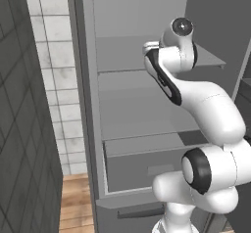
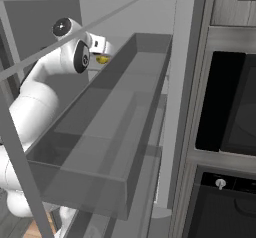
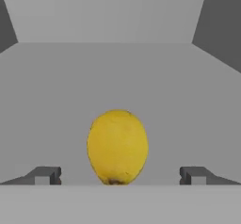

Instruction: Retrieve a lemon from the fridge and place it on the cutting board with the fish.

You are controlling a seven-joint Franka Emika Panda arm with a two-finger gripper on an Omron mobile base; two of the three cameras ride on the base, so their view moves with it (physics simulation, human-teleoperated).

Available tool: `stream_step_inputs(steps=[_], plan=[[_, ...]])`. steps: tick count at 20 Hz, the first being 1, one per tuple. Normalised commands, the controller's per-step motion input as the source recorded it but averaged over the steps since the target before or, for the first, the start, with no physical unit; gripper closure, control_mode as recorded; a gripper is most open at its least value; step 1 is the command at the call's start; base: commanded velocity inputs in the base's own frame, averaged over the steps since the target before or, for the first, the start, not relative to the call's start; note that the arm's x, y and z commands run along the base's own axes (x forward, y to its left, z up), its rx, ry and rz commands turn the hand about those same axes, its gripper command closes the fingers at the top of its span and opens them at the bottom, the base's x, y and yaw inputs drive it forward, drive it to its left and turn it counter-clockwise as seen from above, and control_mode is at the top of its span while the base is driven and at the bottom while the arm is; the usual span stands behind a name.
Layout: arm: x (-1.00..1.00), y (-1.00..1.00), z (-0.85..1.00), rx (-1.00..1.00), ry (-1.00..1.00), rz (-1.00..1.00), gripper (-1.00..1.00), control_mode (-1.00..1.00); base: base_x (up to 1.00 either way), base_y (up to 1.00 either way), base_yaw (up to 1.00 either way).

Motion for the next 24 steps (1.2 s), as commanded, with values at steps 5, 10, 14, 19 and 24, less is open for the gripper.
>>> stream_step_inputs(steps=[5,10,14,19,24], plan=[[0.18,0.00,0.00,0.00,0.00,-0.03,-1.00,-1.00,0.00,0.00,0.00],[0.06,0.00,0.00,0.00,0.00,-0.02,-1.00,-1.00,0.00,0.00,0.00],[0.24,0.00,-0.03,0.00,0.00,0.00,-1.00,-1.00,0.00,0.00,0.00],[0.14,0.00,-0.09,0.00,0.01,0.00,-1.00,-1.00,0.00,0.00,0.00],[0.01,0.00,-0.19,0.00,0.08,0.00,-1.00,-1.00,0.00,0.00,0.00]])
